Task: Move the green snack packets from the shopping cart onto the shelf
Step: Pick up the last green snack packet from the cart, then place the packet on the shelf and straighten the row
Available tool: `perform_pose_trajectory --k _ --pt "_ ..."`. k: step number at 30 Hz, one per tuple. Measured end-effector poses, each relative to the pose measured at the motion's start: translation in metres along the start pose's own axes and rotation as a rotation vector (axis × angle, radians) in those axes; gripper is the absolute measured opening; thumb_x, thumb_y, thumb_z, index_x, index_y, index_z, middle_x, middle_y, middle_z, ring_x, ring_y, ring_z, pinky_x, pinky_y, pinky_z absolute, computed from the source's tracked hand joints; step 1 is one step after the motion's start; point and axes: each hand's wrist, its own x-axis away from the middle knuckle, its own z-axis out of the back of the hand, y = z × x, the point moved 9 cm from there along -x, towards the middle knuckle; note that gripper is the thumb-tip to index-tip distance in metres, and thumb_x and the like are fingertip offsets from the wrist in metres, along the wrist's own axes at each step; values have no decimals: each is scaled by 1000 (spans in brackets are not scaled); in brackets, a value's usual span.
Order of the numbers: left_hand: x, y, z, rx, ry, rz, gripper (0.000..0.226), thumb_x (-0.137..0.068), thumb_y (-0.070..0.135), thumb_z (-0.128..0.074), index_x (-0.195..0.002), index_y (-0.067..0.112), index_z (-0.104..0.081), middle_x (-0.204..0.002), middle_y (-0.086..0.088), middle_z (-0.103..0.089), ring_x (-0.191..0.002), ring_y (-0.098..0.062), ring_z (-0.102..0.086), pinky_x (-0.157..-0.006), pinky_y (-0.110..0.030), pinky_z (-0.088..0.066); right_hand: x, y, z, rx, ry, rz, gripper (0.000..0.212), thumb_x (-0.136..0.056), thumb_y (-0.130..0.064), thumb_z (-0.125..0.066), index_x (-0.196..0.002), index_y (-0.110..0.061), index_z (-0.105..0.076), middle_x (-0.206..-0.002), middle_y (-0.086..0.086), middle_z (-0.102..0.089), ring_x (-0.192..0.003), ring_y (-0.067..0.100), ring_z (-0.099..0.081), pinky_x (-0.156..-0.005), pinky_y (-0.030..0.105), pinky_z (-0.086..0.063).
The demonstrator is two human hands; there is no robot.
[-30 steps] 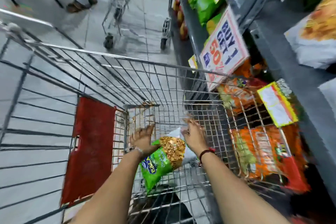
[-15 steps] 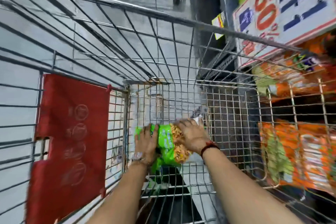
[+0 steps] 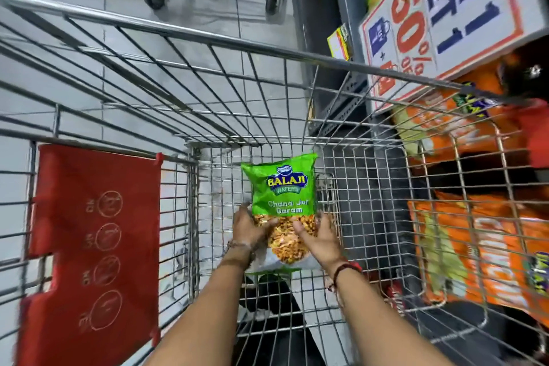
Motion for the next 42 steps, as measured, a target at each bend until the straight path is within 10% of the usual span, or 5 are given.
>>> perform_pose_trajectory --k 6,16,26,38,42 --pt "13 13 -2 167 -63 -9 52 -75 -12 -60 -123 -1 -44 -124 -23 -57 -113 -34 -54 -99 -45 -45 9 -8 0 -178 -77 -27 75 -74 -14 -71 -137 -13 -29 -144 17 -39 -130 34 -39 -108 51 -37" --pt "123 84 -10 174 -385 -233 61 -80 -19 -49 -134 3 -31 -112 -16 -56 -78 -20 -55 -47 -11 -53 123 -54 64 -39 19 137 68 -73 -3 -71 -130 0 -34 -136 19 -48 -128 30 -43 -105 32 -34" --pt "324 194 -14 2 -515 -745 60 -78 -19 -51 -132 0 -32 -114 -10 -49 -94 -21 -52 -69 -19 -50 321 -68 169 -323 470 519 69 -67 4 -74 -126 3 -39 -127 24 -54 -120 35 -51 -98 37 -41" --pt "614 119 -202 -224 -1046 -1027 60 -70 -7 -64 -124 4 -42 -87 14 -71 -69 11 -63 -89 -28 -46 595 178 258 -585 1072 450 67 -74 -13 -73 -129 -8 -36 -124 13 -57 -115 26 -53 -89 30 -41" --pt "695 65 -272 -276 -1219 -1011 60 -70 -7 -64 -123 12 -41 -105 -3 -66 -93 -15 -60 -90 -31 -49 665 270 271 -635 1238 340 70 -72 -16 -74 -130 -9 -36 -126 16 -56 -118 29 -52 -101 39 -40"
